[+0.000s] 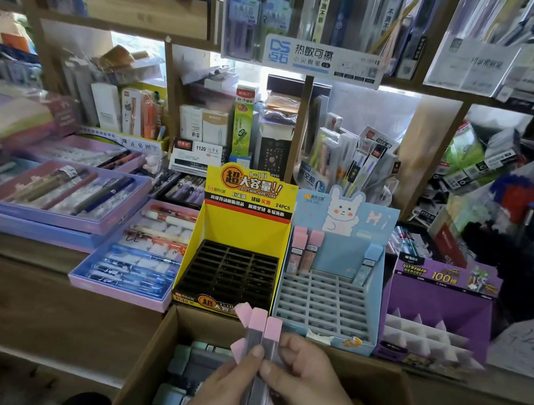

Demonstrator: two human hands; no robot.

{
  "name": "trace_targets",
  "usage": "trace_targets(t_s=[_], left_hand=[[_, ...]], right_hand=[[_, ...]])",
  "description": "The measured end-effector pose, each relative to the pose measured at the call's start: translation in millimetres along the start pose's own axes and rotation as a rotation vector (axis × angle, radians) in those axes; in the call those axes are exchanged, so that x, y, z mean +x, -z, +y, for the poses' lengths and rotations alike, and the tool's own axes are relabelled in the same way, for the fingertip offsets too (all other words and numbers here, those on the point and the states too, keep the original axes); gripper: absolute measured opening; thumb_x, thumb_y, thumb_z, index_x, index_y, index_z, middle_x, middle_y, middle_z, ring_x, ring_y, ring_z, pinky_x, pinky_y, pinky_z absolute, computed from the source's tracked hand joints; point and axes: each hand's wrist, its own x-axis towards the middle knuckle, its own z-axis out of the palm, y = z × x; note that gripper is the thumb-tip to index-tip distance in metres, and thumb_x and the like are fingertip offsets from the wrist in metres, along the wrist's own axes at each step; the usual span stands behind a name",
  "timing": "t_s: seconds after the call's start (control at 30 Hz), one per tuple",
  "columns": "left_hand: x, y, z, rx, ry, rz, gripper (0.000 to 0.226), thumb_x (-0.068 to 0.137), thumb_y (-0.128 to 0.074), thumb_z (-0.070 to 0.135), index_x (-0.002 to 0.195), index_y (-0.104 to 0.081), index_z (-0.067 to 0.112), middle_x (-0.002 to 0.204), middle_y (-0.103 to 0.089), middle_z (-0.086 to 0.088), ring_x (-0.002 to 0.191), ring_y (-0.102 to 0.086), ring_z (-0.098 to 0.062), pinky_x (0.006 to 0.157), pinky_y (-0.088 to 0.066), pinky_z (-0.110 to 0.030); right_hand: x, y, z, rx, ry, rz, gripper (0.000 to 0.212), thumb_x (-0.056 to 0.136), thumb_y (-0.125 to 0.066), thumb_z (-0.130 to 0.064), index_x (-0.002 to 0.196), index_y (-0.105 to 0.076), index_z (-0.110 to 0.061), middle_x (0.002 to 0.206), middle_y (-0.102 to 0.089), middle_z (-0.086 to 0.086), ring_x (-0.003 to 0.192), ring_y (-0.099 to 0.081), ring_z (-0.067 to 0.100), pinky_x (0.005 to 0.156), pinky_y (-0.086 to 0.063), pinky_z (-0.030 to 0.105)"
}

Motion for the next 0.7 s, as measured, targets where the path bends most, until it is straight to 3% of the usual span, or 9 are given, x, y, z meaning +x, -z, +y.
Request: trace_targets(t_s=[0.1,0.2,0.33,0.47,0.53,0.6,0.7], left_hand=[[-8,-3,4,-0.048,-0.030,-0.059,0.031,0.095,-0.064,0.032,0.106,-0.073,0.004,0.089,-0.076,-0.024,0.077,-0.076,-0.038,0.054,-0.059,-0.037],[-18,-6,13,-0.050,-0.110,-0.126,0.019,0.098,-0.059,0.028,0.110,-0.069,0.016,0.087,-0.078,-0.018,0.073,-0.077,-0.035,0.052,-0.059,-0.034],[-18,-9,17,0.029,-0.195,-0.171,0.024,0.097,-0.058,0.025,0.118,-0.065,0.018,0.100,-0.078,-0.017,0.090,-0.076,-0.033,0.065,-0.061,-0.034],[-13,-9,18,0.201,-0.321,-0.174,0.022,0.096,-0.060,0.031,0.113,-0.074,0.026,0.103,-0.079,-0.008,0.096,-0.075,-0.021,0.076,-0.058,-0.026],[-9,-8,18,0.258,-0.366,-0.163,0.022,0.094,-0.063,0.035,0.110,-0.077,0.029,0.099,-0.079,-0.004,0.088,-0.076,-0.014,0.069,-0.056,-0.020],[-9,-9,22,0.247,-0.384,-0.186,0.021,0.095,-0.062,0.034,0.107,-0.077,0.027,0.085,-0.078,-0.013,0.062,-0.072,-0.022,0.050,-0.050,-0.023],[-1,-8,29,0.224,-0.469,-0.179,0.024,0.096,-0.059,0.033,0.112,-0.071,0.020,0.080,-0.074,-0.016,0.053,-0.062,-0.026,0.046,-0.043,-0.025]], right_hand=[[-3,-3,-4,-0.032,0.042,0.033,0.032,0.093,-0.069,0.002,0.124,-0.063,-0.003,0.115,-0.077,0.011,0.111,-0.073,0.023,0.089,-0.058,0.029],[-5,-5,-10,-0.095,0.072,0.129,0.026,0.090,-0.074,0.000,0.114,-0.064,-0.004,0.102,-0.081,0.006,0.088,-0.076,0.013,0.064,-0.056,0.018],[-5,-5,-16,-0.155,0.121,0.244,0.027,0.081,-0.084,-0.005,0.101,-0.066,-0.005,0.089,-0.080,0.007,0.080,-0.077,0.021,0.066,-0.063,0.034],[-4,2,-20,-0.118,0.177,0.314,0.022,0.083,-0.083,-0.005,0.097,-0.066,-0.004,0.073,-0.075,0.014,0.058,-0.067,0.022,0.051,-0.055,0.033],[-2,8,-21,-0.090,0.190,0.331,0.015,0.090,-0.076,-0.006,0.098,-0.064,-0.005,0.067,-0.071,0.011,0.052,-0.060,0.020,0.047,-0.048,0.030],[0,13,-24,-0.064,0.197,0.334,0.012,0.095,-0.069,-0.006,0.104,-0.060,-0.008,0.069,-0.070,0.005,0.052,-0.054,0.013,0.048,-0.042,0.025],[0,18,-31,-0.084,0.228,0.329,0.007,0.100,-0.065,-0.018,0.107,-0.063,-0.019,0.079,-0.070,-0.001,0.056,-0.049,0.006,0.054,-0.039,0.021]])
